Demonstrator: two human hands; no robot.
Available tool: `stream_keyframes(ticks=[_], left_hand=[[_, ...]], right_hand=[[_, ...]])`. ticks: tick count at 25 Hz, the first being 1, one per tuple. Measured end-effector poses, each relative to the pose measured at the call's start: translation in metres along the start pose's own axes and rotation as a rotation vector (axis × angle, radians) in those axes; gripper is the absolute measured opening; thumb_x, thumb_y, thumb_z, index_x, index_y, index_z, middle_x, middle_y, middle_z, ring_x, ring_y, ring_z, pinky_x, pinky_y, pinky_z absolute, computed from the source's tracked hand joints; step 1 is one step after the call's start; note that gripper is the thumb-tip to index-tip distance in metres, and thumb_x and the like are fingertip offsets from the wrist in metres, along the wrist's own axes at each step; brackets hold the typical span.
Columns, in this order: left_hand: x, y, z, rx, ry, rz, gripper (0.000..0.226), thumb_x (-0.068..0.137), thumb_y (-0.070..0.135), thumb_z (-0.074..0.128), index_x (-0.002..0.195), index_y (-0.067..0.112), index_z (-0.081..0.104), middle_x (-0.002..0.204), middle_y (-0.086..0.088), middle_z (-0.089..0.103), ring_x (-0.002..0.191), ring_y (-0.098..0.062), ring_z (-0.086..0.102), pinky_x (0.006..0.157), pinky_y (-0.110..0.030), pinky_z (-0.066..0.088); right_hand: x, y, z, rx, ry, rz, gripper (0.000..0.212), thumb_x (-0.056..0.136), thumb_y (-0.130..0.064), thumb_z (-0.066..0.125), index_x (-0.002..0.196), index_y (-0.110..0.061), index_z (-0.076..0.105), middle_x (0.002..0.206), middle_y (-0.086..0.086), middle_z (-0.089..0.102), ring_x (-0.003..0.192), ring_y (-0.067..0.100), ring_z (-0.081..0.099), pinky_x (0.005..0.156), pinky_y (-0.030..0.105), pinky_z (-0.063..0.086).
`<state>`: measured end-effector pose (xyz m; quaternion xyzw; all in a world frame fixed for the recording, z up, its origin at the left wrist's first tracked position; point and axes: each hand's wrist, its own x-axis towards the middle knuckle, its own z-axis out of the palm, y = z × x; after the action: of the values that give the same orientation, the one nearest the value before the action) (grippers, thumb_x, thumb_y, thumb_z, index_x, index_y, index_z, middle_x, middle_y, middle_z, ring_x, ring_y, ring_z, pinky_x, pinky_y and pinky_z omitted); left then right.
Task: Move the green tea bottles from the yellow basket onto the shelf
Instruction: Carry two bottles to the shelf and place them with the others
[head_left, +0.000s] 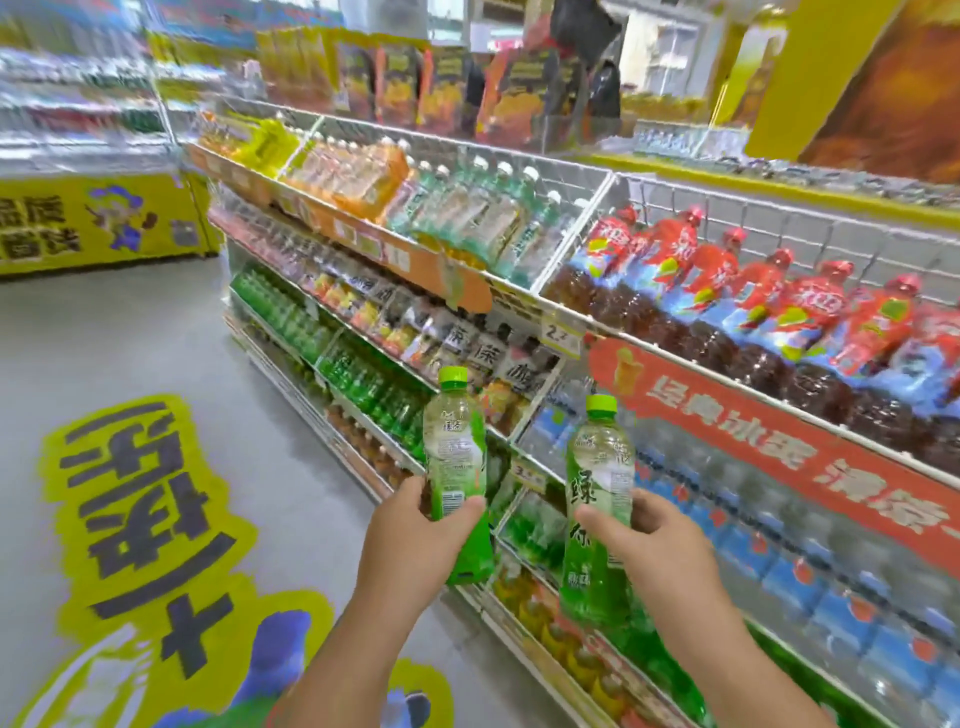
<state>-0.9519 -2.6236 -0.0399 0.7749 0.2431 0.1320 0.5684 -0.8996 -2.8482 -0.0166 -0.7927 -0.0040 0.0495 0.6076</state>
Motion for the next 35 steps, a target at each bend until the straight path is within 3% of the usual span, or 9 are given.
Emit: stream_keyframes(ticks=[3,5,8,18,23,27,29,31,35], left_hand=[[0.047,-0.008,-0.011,0.039,0.036,-0.043,0.020,0.078,0.044,0.081,0.093,0.034,0.072,0.086,0.013,0.076,0.082,-0.005,0.072,0.078,-0.036,0.060],[0.078,-0.010,-0.025,0.041,0.062,-0.046,0.020,0.078,0.040,0.083,0.092,0.033,0.071,0.084,0.014,0.076,0.079,-0.002,0.072,0.074,-0.033,0.059],[0.124,-0.016,-0.044,0.049,0.059,-0.073,0.021,0.077,0.036,0.085,0.091,0.034,0.070,0.081,0.015,0.075,0.073,0.004,0.070,0.067,-0.024,0.055],[0.326,-0.026,-0.109,0.156,-0.271,0.046,0.054,0.063,0.061,0.078,0.110,0.035,0.066,0.106,0.013,0.072,0.096,-0.009,0.070,0.086,-0.043,0.060],[0.390,-0.024,-0.124,0.271,-0.461,0.111,0.036,0.079,0.052,0.079,0.105,0.032,0.065,0.106,0.010,0.070,0.096,-0.011,0.068,0.086,-0.040,0.059],[0.419,-0.040,-0.112,0.266,-0.573,0.053,0.069,0.066,0.064,0.080,0.121,0.026,0.065,0.118,0.005,0.070,0.105,-0.016,0.067,0.091,-0.041,0.058],[0.422,-0.047,-0.104,0.220,-0.593,0.036,0.051,0.073,0.055,0.083,0.112,0.029,0.065,0.112,0.009,0.069,0.102,-0.010,0.064,0.087,-0.036,0.056],[0.426,-0.058,-0.092,0.162,-0.620,-0.018,0.035,0.078,0.039,0.085,0.105,0.030,0.065,0.104,0.011,0.071,0.093,-0.006,0.066,0.080,-0.034,0.056],[0.442,-0.102,-0.073,0.128,-0.651,-0.133,0.050,0.061,0.041,0.089,0.106,0.026,0.071,0.102,0.004,0.078,0.094,-0.015,0.075,0.088,-0.045,0.060]], right_hand=[[0.053,-0.004,0.041,0.010,-0.059,0.001,0.047,0.078,-0.042,0.085,0.118,-0.022,0.069,0.117,-0.006,0.071,0.100,0.008,0.066,0.090,0.028,0.055],[0.083,-0.017,0.068,0.033,-0.095,0.014,0.020,0.083,-0.030,0.083,0.093,-0.032,0.066,0.095,-0.013,0.069,0.081,-0.002,0.062,0.071,0.010,0.052],[0.121,-0.031,0.102,0.060,-0.130,0.016,0.033,0.085,-0.022,0.081,0.079,-0.037,0.052,0.083,-0.022,0.061,0.069,-0.012,0.051,0.057,0.009,0.044],[0.199,-0.073,0.244,0.105,0.152,-0.008,0.038,0.081,-0.037,0.084,0.107,-0.033,0.057,0.101,-0.020,0.062,0.089,-0.003,0.058,0.075,0.018,0.045],[0.199,-0.083,0.291,0.161,0.361,0.072,0.067,0.078,-0.038,0.086,0.137,-0.019,0.058,0.105,-0.018,0.058,0.100,0.009,0.056,0.092,0.027,0.041],[0.196,-0.066,0.304,0.161,0.393,0.132,0.039,0.080,-0.034,0.086,0.111,-0.034,0.063,0.098,-0.025,0.060,0.084,-0.009,0.057,0.081,0.011,0.043],[0.203,-0.056,0.306,0.137,0.375,0.152,0.030,0.079,-0.030,0.086,0.094,-0.036,0.061,0.094,-0.026,0.064,0.079,-0.014,0.060,0.074,0.006,0.045],[0.216,-0.037,0.309,0.117,0.363,0.195,0.034,0.077,-0.034,0.088,0.097,-0.032,0.061,0.104,-0.025,0.067,0.092,-0.005,0.064,0.083,0.018,0.048],[0.237,0.005,0.323,0.121,0.385,0.272,0.027,0.077,-0.025,0.088,0.092,-0.032,0.067,0.090,-0.021,0.073,0.076,-0.018,0.063,0.065,0.004,0.045]])
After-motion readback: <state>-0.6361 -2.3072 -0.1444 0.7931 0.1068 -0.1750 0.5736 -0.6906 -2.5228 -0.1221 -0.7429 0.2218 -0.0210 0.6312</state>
